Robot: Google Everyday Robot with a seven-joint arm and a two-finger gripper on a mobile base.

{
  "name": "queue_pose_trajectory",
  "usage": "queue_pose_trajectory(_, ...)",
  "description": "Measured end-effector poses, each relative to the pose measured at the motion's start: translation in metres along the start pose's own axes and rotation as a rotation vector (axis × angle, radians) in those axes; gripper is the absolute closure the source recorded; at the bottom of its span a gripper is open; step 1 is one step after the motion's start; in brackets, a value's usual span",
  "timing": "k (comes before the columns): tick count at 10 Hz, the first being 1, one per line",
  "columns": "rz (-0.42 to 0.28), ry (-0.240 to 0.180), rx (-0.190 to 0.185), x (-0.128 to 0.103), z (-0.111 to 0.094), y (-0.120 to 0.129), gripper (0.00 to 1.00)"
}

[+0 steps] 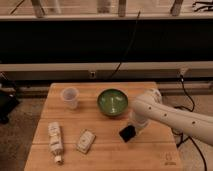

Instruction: Place the eraser in the ceramic cup

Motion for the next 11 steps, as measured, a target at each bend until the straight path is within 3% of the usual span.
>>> queue_pose_trajectory(3,-0.109,0.006,0.030,0.004,-0.015,-0.044,1.00)
queue_pose_trajectory(6,-0.250,0.004,0.098,-0.003,-0.019,-0.089,1.00)
queue_pose_trajectory(7,-0.303,-0.006,0.139,-0.009,-0.024,-0.103,1.00)
queue_pose_trajectory(11,-0.436,-0.002,0.213,-0.033,-0.036,-0.151,1.00)
